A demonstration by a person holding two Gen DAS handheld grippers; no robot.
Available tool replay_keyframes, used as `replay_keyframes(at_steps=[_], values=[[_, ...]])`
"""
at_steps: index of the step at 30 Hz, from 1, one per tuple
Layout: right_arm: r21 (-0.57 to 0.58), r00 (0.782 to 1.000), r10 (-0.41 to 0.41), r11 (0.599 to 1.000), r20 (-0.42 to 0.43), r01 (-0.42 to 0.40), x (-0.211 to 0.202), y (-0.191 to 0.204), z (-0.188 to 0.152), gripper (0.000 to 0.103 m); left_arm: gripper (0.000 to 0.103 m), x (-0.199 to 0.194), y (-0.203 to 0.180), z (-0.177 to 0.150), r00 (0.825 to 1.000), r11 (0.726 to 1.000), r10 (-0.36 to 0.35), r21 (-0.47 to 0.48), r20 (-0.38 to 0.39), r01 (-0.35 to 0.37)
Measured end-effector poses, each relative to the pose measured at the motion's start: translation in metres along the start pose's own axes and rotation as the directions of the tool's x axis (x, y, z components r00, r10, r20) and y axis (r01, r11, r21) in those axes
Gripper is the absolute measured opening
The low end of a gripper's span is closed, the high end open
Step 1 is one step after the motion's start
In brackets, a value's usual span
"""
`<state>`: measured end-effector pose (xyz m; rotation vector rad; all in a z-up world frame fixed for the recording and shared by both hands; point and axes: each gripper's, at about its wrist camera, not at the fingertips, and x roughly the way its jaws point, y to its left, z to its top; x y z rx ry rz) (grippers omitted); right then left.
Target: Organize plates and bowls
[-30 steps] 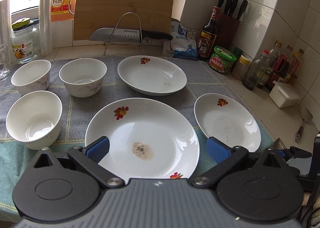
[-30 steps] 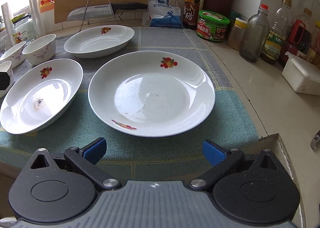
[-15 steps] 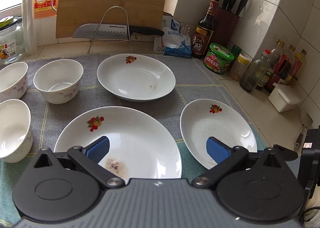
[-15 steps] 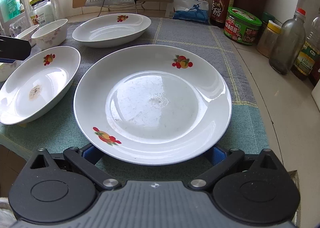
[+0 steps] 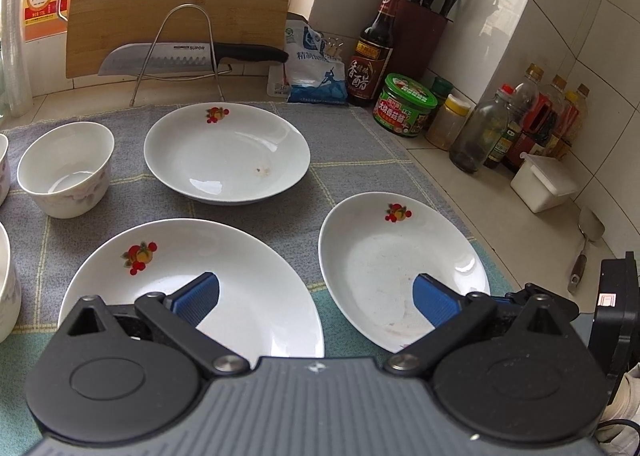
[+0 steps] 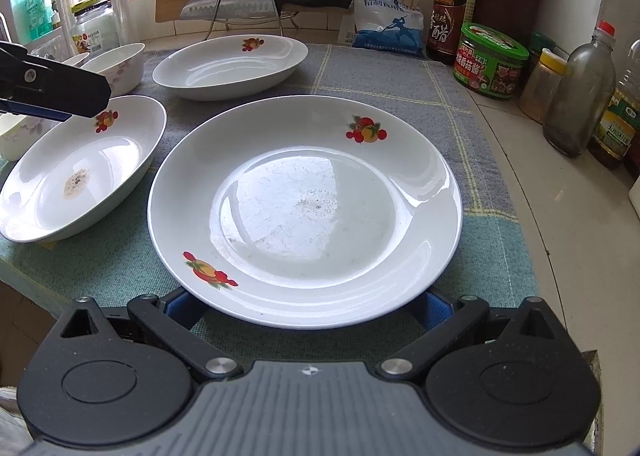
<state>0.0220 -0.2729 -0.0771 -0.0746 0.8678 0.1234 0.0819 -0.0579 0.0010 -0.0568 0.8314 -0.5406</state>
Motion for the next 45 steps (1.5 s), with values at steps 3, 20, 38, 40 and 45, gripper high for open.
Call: replay_keyframes(at_steps=[3, 20, 38, 40, 45], values=[[0.000, 0.999, -0.003, 1.000, 0.032, 0.003, -0.001, 0.000, -0.005, 0.103, 0.102, 0.002, -0.004, 0.006, 1.000, 0.999, 0.008, 0.045, 0.008, -0.009], [-0.130, 0.989, 0.103, 0.987, 0.102, -0.089, -0.005, -0.019, -0.009, 0.103, 0.102, 0.062, -0.050, 0.047, 0.991, 0.915, -0.004, 0.400, -0.132, 0.057], [-0.210, 0.974, 0.186, 0.965, 0.126, -0.157, -0.002, -0.027, -0.010, 0.103, 0.062, 0.153, -0.055, 0.076, 0.908, 0.889, -0.022, 0.407, -0.418, 0.209], [-0.213, 0.974, 0.189, 0.964, 0.128, -0.159, -0.002, -0.027, -0.011, 0.103, 0.061, 0.156, -0.054, 0.077, 0.899, 0.890, -0.029, 0.399, -0.437, 0.222], [-0.220, 0.973, 0.197, 0.961, 0.123, -0.167, -0.001, -0.028, -0.009, 0.103, 0.060, 0.162, -0.055, 0.080, 0.882, 0.879, -0.031, 0.408, -0.470, 0.248]])
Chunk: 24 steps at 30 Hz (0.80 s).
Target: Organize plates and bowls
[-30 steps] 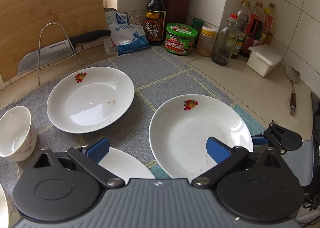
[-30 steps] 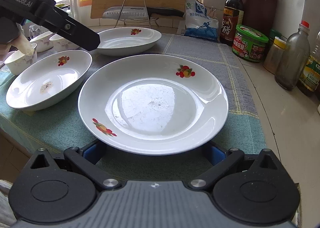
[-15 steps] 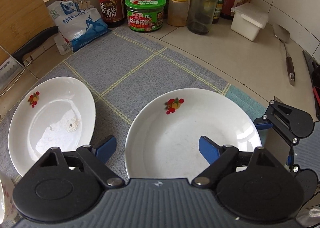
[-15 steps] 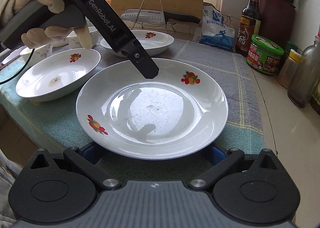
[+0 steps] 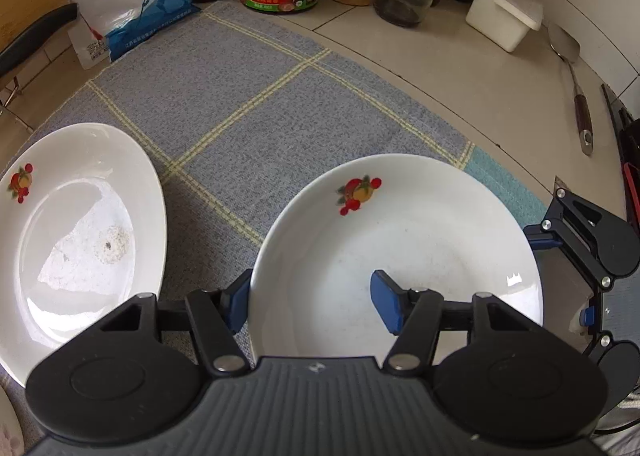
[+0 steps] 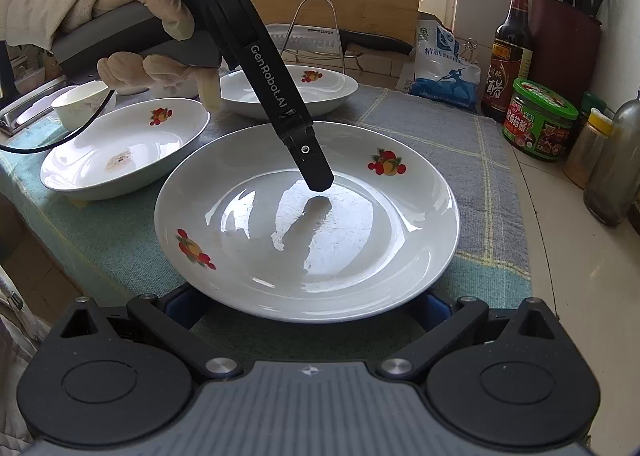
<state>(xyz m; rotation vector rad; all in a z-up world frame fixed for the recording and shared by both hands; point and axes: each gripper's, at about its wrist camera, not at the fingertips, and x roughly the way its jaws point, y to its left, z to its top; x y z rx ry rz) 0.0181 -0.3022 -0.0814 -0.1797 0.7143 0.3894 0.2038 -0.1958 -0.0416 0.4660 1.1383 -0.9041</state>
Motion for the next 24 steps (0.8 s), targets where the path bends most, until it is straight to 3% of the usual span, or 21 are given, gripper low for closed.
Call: replay_keyframes(at_steps=[10, 24], values=[[0.008, 1.000, -0.012, 1.000, -0.016, 0.012, 0.001, 0.003, 0.002, 0.103, 0.060, 0.004, -0.002, 0.005, 1.000, 0.998, -0.013, 0.060, -0.023, 0.015], [-0.018, 0.999, -0.034, 0.999, -0.039, 0.034, 0.001, -0.018, 0.024, 0.103, 0.060, -0.002, 0.007, 0.029, 0.998, 0.998, -0.041, 0.048, 0.041, 0.039]])
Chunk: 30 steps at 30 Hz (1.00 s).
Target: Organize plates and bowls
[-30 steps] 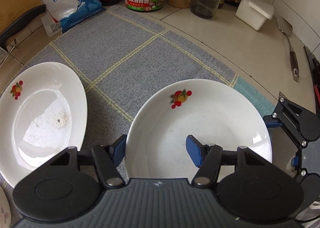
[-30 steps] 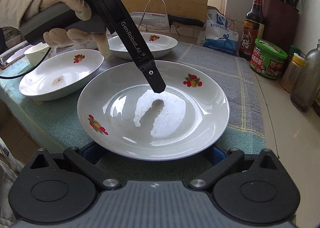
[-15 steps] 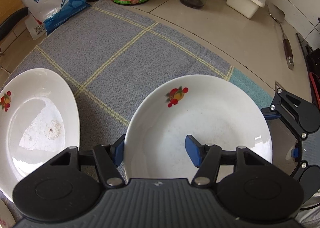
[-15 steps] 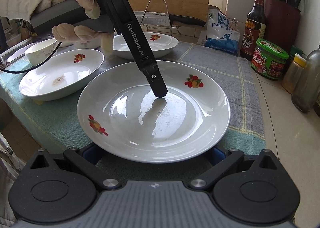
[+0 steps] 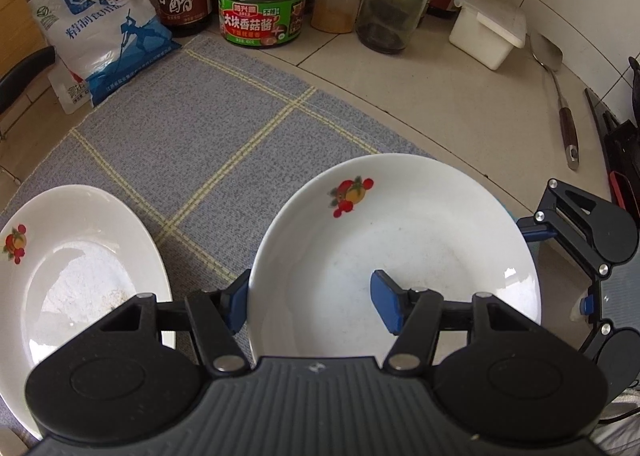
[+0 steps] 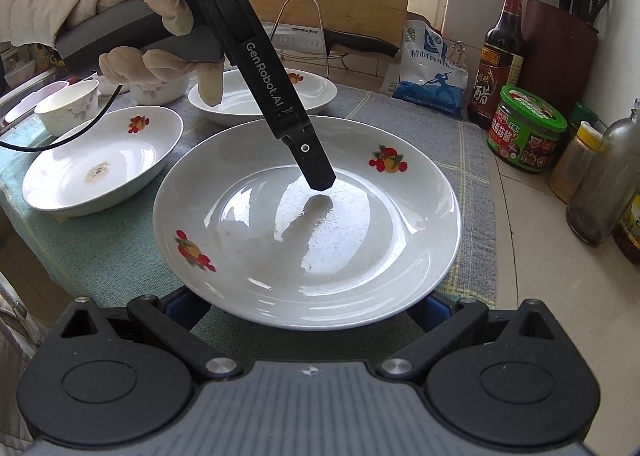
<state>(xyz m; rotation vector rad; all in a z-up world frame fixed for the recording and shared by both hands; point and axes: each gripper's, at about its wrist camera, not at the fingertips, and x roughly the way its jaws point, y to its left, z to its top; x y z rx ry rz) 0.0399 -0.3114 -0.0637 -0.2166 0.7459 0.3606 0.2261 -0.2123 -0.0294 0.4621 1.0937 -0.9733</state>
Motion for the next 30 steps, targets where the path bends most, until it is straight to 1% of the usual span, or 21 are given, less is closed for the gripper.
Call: replay_keyframes(at_steps=[8, 17, 24, 30], values=[[-0.032, 1.000, -0.014, 0.999, -0.001, 0.014, 0.012, -0.034, 0.015, 0.103, 0.060, 0.010, 0.010, 0.033, 0.999, 1.000, 0.012, -0.005, 0.039, -0.011], [-0.034, 1.000, -0.008, 0.999, -0.002, 0.008, 0.032, -0.071, 0.025, 0.103, 0.060, 0.031, 0.022, 0.063, 0.998, 1.000, 0.030, -0.010, 0.053, -0.029], [-0.022, 1.000, 0.000, 1.000, -0.011, 0.000, 0.048, -0.090, 0.028, 0.103, 0.060, 0.048, 0.030, 0.074, 0.998, 0.999, 0.033, -0.019, 0.047, -0.032], [-0.012, 1.000, 0.002, 1.000, -0.029, -0.002, 0.054, -0.094, 0.025, 0.103, 0.060, 0.060, 0.034, 0.077, 0.999, 0.999, 0.020, -0.026, 0.039, -0.019]])
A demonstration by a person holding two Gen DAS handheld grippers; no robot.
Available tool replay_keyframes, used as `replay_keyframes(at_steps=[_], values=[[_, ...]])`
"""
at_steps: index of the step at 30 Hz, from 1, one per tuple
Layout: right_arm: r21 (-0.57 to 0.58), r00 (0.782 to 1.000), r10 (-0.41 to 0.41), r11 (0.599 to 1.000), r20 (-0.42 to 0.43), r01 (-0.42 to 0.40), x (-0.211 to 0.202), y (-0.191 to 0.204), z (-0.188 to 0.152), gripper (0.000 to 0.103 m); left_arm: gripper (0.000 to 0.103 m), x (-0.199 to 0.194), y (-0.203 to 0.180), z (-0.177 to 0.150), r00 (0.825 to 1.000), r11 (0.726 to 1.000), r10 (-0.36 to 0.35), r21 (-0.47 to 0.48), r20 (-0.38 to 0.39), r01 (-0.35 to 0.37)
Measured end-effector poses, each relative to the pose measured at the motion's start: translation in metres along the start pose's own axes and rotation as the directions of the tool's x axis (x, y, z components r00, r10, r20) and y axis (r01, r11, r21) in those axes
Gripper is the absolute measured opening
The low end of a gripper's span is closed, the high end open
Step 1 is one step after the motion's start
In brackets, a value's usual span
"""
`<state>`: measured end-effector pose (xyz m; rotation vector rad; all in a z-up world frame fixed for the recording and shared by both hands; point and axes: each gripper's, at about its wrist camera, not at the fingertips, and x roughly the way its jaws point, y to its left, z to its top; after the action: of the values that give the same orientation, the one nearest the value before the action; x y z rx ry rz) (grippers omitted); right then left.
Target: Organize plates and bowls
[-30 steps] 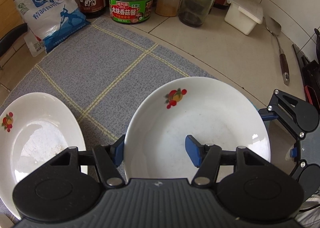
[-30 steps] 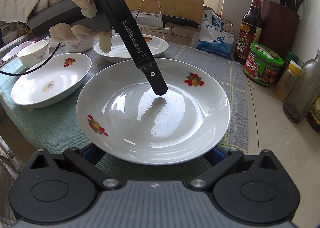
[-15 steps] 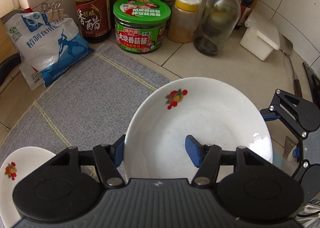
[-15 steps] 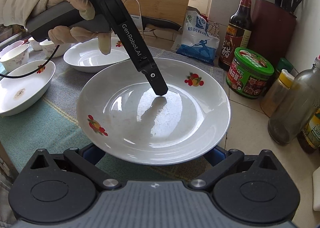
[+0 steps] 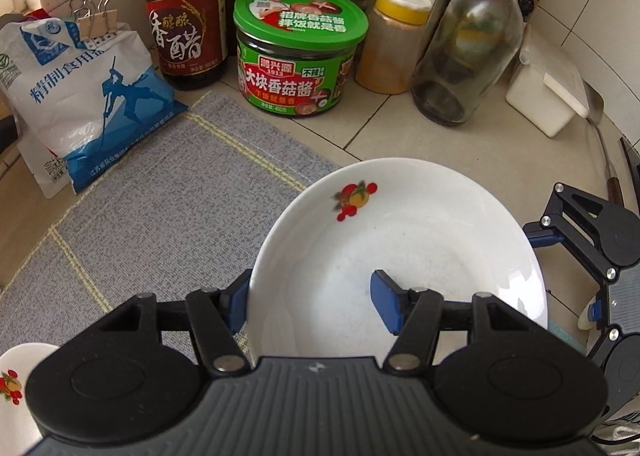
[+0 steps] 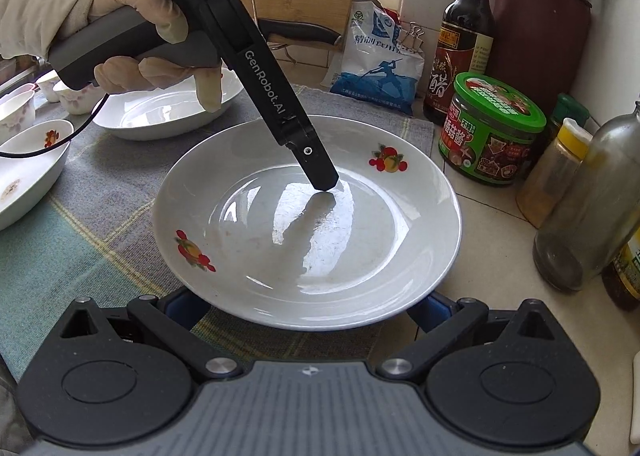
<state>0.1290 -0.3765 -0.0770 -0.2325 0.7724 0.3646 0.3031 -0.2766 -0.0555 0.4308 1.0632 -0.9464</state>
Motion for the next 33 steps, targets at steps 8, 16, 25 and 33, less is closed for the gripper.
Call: replay_keyframes(at_steps=[8, 16, 25, 33], values=[[0.026, 1.000, 0.005, 1.000, -0.007, -0.005, 0.003, -0.003, -0.003, 0.103, 0.068, -0.003, -0.005, -0.002, 1.000, 1.000, 0.003, 0.013, 0.014, -0.003], [0.048, 0.999, -0.037, 0.998, -0.023, 0.038, -0.009, 0.006, -0.003, 0.103, 0.077, -0.042, -0.017, -0.015, 0.994, 0.998, 0.055, 0.033, 0.095, -0.058], [0.110, 0.995, -0.096, 0.990, 0.036, 0.091, -0.045, 0.033, -0.002, 0.103, 0.086, -0.119, -0.040, -0.065, 0.960, 0.988, 0.150, 0.007, 0.236, -0.156], [0.113, 0.991, -0.095, 0.990, 0.091, 0.084, -0.061, 0.077, 0.007, 0.103, 0.088, -0.162, -0.071, -0.147, 0.897, 0.955, 0.290, -0.041, 0.332, -0.294]])
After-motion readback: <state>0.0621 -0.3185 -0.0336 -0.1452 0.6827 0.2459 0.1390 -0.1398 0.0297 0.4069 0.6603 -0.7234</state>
